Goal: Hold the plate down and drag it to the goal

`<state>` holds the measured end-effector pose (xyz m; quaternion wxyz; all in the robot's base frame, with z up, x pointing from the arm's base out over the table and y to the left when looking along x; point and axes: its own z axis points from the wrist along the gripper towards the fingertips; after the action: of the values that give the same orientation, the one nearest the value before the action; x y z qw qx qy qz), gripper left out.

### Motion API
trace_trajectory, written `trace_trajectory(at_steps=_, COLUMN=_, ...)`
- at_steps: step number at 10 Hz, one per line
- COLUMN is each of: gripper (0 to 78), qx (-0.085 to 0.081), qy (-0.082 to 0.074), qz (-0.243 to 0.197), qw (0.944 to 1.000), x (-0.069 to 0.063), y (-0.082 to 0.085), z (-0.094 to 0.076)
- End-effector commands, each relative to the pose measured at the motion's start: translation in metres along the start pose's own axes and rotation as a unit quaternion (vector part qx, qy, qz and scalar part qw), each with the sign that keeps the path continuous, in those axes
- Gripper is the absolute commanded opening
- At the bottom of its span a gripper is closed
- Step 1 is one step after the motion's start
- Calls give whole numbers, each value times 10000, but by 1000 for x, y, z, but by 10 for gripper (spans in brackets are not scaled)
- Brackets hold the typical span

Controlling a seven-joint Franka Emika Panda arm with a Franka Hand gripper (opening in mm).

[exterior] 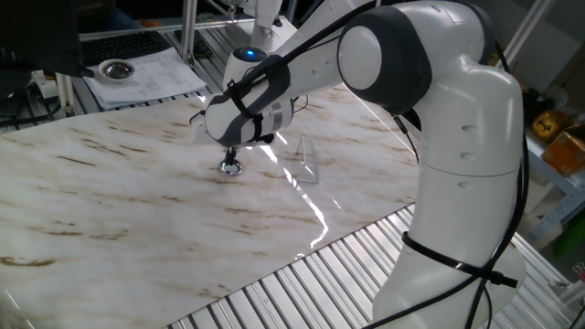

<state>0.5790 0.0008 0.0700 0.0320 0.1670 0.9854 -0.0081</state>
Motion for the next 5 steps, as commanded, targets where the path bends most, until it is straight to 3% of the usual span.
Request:
trace_trajectory(at_steps=1, gripper=0, qx=-8, qy=-51, qz=-62, qw=10000, x=-2, y=-5, z=2)
trace_trajectory(at_steps=5, gripper=0, qx=-9, qy=-72, qz=-88, qw=9999, x=-2, y=-9, z=7)
